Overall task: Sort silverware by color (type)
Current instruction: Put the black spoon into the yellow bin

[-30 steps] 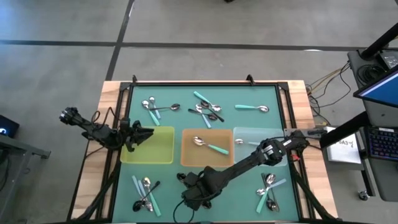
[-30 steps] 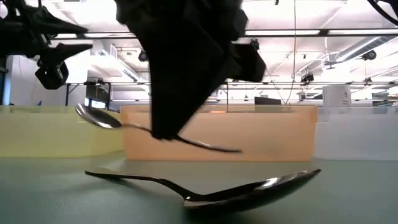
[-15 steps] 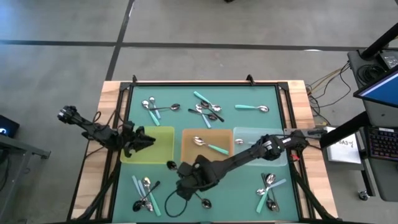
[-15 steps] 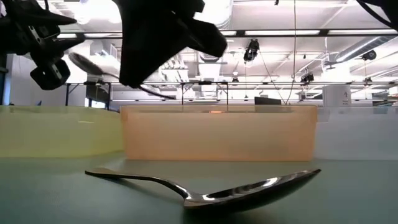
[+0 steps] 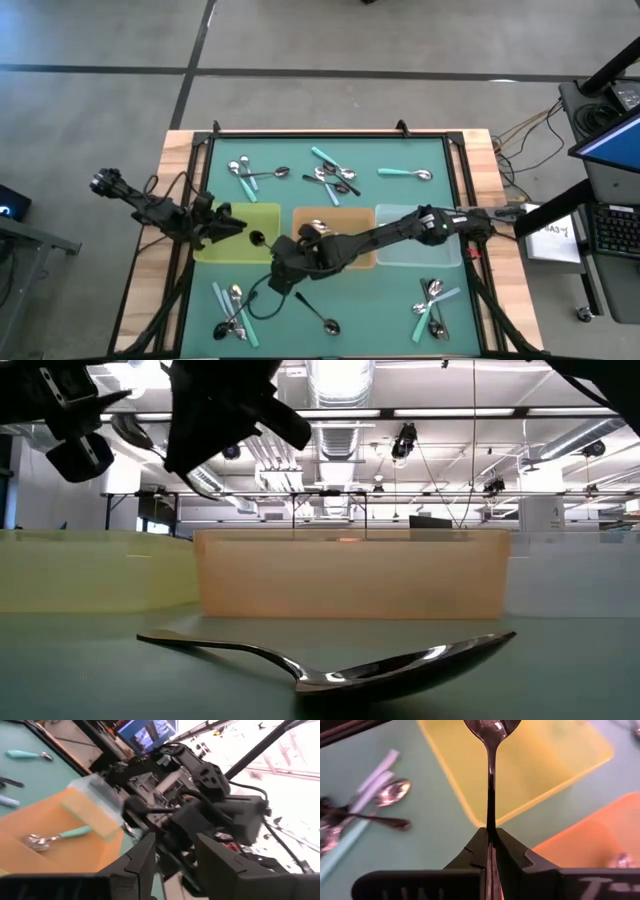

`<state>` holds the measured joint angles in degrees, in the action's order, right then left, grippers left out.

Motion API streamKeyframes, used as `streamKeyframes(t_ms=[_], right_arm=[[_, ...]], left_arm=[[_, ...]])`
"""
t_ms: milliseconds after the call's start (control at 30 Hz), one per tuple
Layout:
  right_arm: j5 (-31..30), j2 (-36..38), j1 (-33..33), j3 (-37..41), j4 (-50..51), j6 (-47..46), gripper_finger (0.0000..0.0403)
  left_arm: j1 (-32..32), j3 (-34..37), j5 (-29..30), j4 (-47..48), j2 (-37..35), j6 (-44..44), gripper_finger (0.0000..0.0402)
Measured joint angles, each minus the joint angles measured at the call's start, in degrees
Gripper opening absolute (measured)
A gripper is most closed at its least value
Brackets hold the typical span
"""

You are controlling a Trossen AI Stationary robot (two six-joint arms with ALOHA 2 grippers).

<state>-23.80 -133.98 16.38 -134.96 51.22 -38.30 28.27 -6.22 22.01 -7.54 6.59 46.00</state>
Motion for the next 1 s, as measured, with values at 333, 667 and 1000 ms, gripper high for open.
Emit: streamKeyframes(t_ms=[333,667,1000], right_arm=[[-4.2,4.1,-1.7,0.0,10.3,2.1,0.0013],[-10.4,7.3,-5.4,-0.1,3.3,6.7,0.0013],[-6.0,6.9,-9.3,0.0,-5.2,13.0,0.0013]], left_arm=[[-0.1,-3.3,12.0,5.1,3.5,-0.6,0.0071],[-0.1,-3.4,15.0,4.2,7.4,0.2,0.0051],[0.0,-3.4,20.3,0.0,10.4,-1.0,0.0161]])
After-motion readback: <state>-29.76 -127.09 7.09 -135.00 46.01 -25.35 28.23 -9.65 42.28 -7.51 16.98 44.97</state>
